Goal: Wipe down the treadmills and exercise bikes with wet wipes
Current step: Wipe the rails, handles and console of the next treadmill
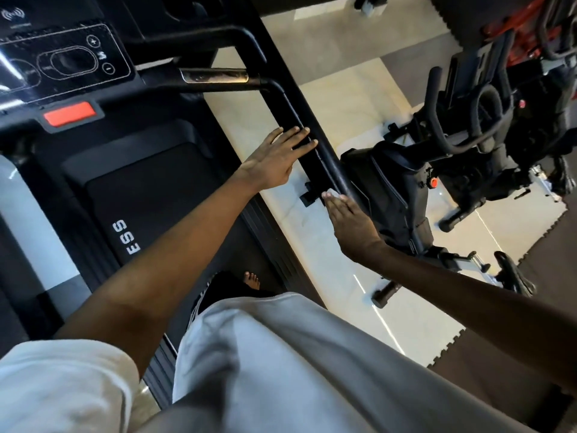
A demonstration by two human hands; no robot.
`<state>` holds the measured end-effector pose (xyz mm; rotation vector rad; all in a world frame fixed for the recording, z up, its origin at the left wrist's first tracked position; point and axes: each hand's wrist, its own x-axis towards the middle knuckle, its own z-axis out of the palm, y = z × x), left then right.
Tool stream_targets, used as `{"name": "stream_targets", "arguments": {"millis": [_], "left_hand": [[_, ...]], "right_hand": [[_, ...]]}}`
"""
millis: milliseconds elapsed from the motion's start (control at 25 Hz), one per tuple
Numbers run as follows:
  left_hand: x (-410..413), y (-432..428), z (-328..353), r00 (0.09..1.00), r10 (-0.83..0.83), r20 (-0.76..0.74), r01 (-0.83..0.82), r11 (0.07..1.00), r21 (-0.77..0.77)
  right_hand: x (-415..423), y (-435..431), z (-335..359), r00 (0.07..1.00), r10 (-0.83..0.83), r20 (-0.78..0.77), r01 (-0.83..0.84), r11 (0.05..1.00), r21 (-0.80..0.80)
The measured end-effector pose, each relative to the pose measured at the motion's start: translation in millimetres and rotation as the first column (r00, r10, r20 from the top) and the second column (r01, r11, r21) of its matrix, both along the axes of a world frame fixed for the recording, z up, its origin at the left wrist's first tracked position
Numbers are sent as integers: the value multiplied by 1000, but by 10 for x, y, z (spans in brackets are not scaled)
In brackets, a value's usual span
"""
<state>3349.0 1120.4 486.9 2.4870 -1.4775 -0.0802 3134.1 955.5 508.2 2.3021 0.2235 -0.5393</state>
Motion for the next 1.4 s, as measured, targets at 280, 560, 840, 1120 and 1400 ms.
{"name": "stream_targets", "arguments": {"millis": [280, 560, 840, 1120, 1400], "left_hand": [[326, 258, 134, 986, 136, 95, -139, 990, 21], [892, 594, 295, 961, 176, 212, -209, 967, 144], [1141, 641, 385, 963, 141, 230, -183, 968, 171], [1414, 658, 625, 985, 128, 112, -152, 958, 242], [1589, 801, 674, 969, 241, 53, -247, 935, 254]], "right_hand": [[123, 143, -117, 986, 5, -165, -23, 994, -107], [608, 219, 26, 994, -91, 62, 91, 996, -10], [638, 195, -64, 998, -67, -14, 67, 997, 23], [1068, 372, -21, 963, -226, 145, 201, 965, 170], [1131, 500, -38, 871, -425, 246, 312, 865, 392]]}}
